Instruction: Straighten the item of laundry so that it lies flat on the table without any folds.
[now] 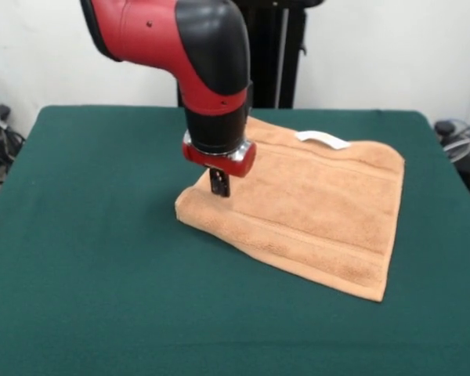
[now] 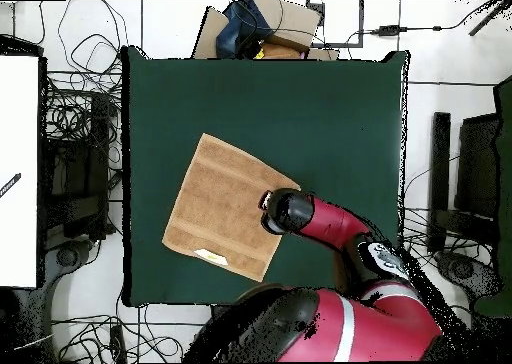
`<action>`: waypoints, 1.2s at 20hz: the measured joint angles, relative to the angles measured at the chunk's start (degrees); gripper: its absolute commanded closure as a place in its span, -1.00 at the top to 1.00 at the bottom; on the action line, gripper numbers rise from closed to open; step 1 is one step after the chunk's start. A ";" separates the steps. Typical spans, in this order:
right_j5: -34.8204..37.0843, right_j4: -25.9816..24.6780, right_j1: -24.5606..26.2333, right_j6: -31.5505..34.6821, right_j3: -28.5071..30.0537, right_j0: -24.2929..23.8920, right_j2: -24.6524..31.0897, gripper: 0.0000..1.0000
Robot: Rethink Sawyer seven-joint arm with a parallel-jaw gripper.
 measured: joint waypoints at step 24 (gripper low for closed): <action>11.59 -10.32 1.40 -0.01 -5.37 -11.47 10.39 -1.00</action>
